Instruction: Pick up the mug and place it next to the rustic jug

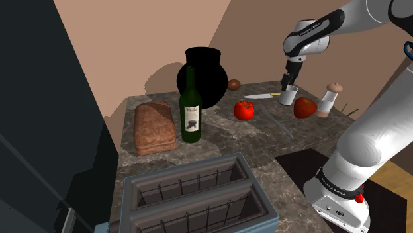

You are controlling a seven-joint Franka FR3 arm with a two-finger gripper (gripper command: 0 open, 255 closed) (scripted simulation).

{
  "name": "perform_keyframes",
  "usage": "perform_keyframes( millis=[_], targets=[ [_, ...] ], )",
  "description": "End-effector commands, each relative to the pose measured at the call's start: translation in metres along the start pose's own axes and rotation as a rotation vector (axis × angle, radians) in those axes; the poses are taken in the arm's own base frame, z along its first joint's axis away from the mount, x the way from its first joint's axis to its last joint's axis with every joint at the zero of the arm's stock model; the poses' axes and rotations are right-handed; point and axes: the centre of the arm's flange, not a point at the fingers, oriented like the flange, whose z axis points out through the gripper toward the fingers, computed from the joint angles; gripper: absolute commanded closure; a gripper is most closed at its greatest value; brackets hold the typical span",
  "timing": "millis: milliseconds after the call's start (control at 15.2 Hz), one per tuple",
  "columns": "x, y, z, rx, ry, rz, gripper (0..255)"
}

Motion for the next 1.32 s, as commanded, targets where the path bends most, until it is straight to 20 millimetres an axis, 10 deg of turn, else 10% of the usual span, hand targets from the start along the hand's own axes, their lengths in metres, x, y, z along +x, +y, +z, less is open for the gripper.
perform_keyframes(
  millis=[0, 792, 858, 1254],
  targets=[
    [0.001, 0.003, 0.012, -0.001, 0.0, 0.0, 0],
    [0.001, 0.003, 0.036, -0.001, 0.0, 0.0, 0],
    [0.001, 0.003, 0.036, -0.001, 0.0, 0.0, 255],
    [0.001, 0.003, 0.036, -0.001, 0.0, 0.0, 255]
  ],
)
